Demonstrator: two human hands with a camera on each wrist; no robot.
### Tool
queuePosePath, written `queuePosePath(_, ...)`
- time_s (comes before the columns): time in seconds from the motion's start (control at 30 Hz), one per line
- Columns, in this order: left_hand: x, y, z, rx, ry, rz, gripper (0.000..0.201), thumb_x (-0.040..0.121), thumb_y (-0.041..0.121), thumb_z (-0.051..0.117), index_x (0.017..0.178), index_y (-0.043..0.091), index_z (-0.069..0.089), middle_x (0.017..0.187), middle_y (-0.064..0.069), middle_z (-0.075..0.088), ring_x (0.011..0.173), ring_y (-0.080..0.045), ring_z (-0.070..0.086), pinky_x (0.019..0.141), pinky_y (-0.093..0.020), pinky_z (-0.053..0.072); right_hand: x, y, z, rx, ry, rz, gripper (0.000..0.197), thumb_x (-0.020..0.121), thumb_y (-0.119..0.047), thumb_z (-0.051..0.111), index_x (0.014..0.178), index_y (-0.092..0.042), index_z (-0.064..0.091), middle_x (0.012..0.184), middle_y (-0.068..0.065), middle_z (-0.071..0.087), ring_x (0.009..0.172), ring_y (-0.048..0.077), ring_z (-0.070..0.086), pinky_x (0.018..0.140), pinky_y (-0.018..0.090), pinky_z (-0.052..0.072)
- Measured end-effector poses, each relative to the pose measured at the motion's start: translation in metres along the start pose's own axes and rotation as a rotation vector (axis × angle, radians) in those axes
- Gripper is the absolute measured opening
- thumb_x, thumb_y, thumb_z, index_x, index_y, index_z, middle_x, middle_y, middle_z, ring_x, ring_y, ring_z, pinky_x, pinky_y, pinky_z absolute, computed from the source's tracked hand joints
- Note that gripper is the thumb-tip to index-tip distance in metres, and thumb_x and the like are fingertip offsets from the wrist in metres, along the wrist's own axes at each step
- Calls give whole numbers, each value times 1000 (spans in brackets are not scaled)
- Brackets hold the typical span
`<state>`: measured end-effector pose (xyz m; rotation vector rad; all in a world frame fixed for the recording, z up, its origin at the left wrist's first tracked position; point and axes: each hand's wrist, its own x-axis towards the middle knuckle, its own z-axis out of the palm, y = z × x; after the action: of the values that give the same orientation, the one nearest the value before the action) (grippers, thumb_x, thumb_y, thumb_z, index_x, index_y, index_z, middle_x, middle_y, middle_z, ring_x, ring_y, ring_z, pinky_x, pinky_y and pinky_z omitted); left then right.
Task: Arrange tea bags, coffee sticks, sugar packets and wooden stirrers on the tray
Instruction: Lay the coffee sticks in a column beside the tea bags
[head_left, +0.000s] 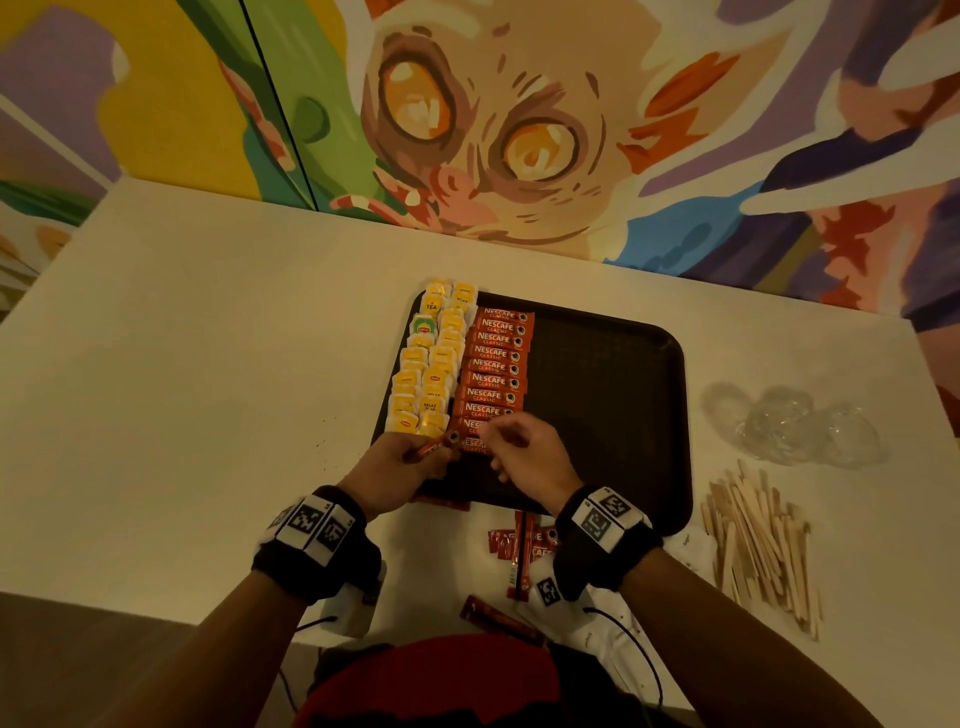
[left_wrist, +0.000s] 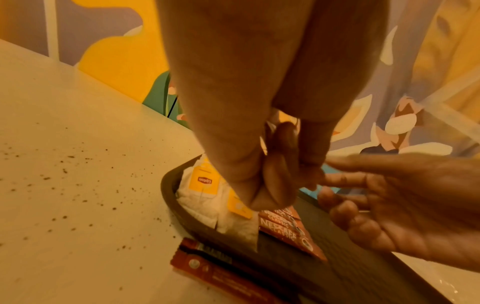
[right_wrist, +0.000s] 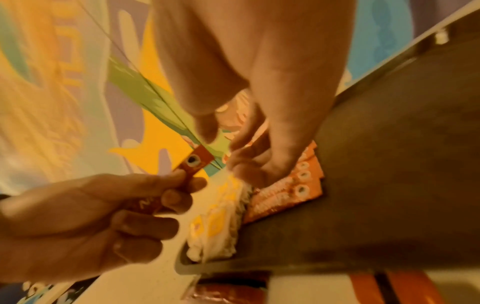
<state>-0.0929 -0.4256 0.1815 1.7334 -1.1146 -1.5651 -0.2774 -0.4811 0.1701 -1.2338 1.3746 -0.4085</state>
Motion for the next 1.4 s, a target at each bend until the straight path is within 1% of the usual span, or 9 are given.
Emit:
queuePosePath(0.1,-3,3,-2,85,-126,-17,25,96,26,56,79,10,64,76,-6,59,58,-11,50,52,-20,45,-9,-10,2,36,-145,-151,13,90,-23,69,102,-25,67,108,0,68,79,8,66,65,24,56)
queuePosePath(0.2,-5,5,-2,47,-161,-18,26,95,25,57,77,9,67,70,-3,59,56,-10,49,52,-20,44,-11,-11,2,7,-139,-194,11,90,-13,69,100,-17,71,96,3,70,72,5,65,63,21,55)
queuePosePath(0.43,-7,-1,-8,-75,78,26,19,95,14,56,94,0,69,80,-12,72,54,-11,60,53,-21,50,-8,-5,-4,125,-57,-79,8,91,-9,66,97,-13,70,91,4,68,71,11,65,70,26,58)
queuePosePath(0.57,-7,2,-6,-76,171,43,18,93,11,60,87,-1,71,64,-3,70,50,-9,59,52,-22,53,-8,-3,-3,209,-31,-24,11,91,-4,65,94,-13,68,90,5,68,71,10,65,68,25,58)
queuePosePath(0.7,-7,2,-3,-153,181,14,20,91,14,63,84,-3,71,72,-15,70,54,-16,60,54,-27,54,-7,1,-4,320,-17,73,9,91,-2,64,93,-10,69,91,8,67,72,11,64,67,24,57)
queuePosePath(0.8,-5,0,0,-171,210,-13,19,91,15,64,82,0,72,71,-14,70,57,-19,61,55,-28,55,-8,4,-5,343,-14,119,8,91,-3,64,93,-10,69,95,9,67,76,13,64,71,27,57)
queuePosePath(1.1,-5,-17,-7,186,257,-20,18,92,28,62,89,13,71,69,2,67,52,-3,60,53,-15,46,-1,24,-12,221,110,294,13,90,-6,66,103,-7,67,96,12,70,80,17,69,75,31,60)
queuePosePath(1.3,-15,-37,-6,559,121,36,17,91,25,63,104,19,73,94,5,70,82,-8,61,81,-25,51,4,25,-7,165,141,359,5,87,-4,69,89,-9,68,90,12,71,77,19,71,77,35,61)
queuePosePath(1.4,-18,-46,-3,664,74,26,20,92,25,61,109,24,72,105,2,70,90,-10,61,86,-26,51,6,24,-3,149,148,377,5,86,-2,70,89,-6,67,87,13,71,73,18,70,74,32,61)
